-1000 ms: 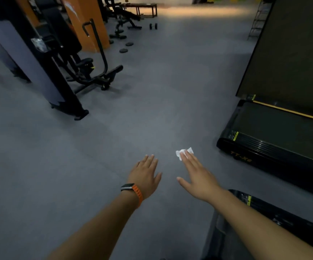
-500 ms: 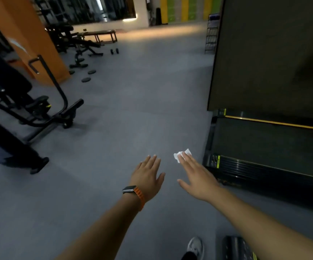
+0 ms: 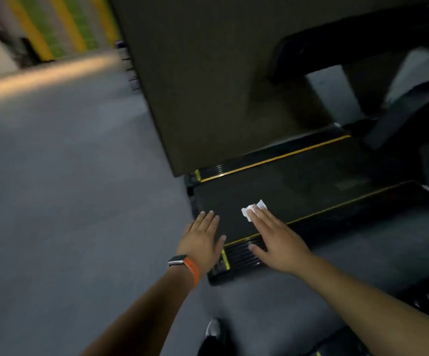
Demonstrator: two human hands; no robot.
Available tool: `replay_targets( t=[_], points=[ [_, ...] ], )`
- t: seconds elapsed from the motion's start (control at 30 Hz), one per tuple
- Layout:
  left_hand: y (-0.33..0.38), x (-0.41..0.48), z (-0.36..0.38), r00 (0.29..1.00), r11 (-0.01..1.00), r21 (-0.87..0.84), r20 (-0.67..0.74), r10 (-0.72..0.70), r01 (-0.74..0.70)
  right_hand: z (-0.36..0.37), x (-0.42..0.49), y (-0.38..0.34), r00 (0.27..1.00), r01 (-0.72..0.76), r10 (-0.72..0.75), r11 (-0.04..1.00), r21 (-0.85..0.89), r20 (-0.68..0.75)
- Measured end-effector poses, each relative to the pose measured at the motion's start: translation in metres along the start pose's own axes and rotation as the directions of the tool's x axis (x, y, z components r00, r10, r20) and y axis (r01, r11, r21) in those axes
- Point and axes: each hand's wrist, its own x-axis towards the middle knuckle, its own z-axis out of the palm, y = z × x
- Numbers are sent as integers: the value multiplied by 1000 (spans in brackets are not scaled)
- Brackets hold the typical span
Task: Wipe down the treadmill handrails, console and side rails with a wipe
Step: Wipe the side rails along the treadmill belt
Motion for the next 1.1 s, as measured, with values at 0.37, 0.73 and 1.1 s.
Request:
replay_targets(
  t=[0.37,0.73,1.1],
  points=[
    [192,251,21,687,688,55,162,709,-723,-46,-82,162,706,-675,671,734,72,-228],
    [475,250,103,67,80,-36,266,962,-996,-62,-260,197,92,-956,938,177,235,-334],
    [614,159,164,-560,-527,-189,284,778,-829,-36,-316,135,-516,-832,804,-388,396,-297]
  ],
)
